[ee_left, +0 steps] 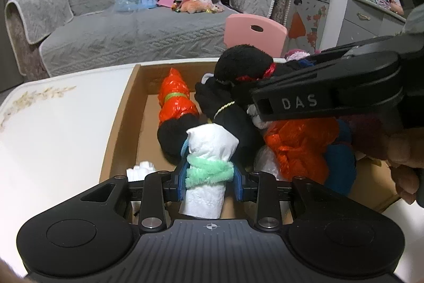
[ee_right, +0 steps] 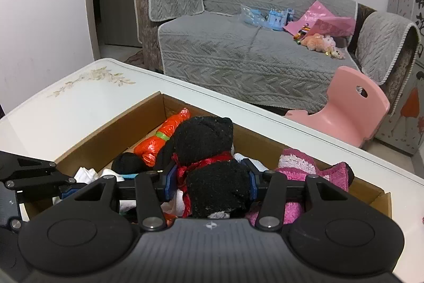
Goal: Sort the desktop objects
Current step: 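Lower both socks into the tray and open both tools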
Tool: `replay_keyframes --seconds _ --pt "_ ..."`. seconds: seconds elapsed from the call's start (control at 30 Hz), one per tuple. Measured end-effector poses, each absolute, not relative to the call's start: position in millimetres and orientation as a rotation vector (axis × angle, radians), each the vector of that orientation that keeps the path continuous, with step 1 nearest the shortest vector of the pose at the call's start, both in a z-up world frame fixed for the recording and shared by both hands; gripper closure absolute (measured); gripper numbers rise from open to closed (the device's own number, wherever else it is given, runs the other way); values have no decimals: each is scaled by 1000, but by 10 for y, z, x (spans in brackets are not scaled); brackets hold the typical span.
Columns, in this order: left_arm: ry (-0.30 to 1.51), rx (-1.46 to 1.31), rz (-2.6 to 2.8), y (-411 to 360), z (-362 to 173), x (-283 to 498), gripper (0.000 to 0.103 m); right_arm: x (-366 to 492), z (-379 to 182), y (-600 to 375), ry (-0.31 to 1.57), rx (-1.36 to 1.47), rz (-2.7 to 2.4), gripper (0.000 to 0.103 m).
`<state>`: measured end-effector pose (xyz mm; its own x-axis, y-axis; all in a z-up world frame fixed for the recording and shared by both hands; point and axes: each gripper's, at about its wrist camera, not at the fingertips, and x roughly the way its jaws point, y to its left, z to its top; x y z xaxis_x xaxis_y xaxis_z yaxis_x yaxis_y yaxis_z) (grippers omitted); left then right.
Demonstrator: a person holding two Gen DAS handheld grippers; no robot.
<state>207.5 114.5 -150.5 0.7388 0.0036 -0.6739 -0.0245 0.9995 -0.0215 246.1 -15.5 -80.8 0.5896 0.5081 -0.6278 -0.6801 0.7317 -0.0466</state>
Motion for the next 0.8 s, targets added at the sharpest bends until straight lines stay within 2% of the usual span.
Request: replay_keyframes --seconds 0.27,0.5,0.57,0.6,0.63,0.73,0.8 --pt "742 -26 13 1157 -1538 2045 62 2444 -809 -138 626 -305 688 55" --pt "737 -10 15 1124 -1544 2034 61 2444 -802 -123 623 -320 683 49" --pt "737 2 9 1098 -1547 2025 55 2448 -799 -110 626 -323 683 41" --pt "737 11 3 1075 -1551 2018 49 2432 -797 -102 621 -323 688 23" --pt "739 20 -7 1046 -1555 2012 41 2407 -784 -99 609 -325 693 1" --pt "751 49 -35 939 -1574 1994 23 2314 -735 -97 574 -338 680 1" --pt "747 72 -23 890 -1575 1972 21 2258 -671 -130 552 -329 680 1"
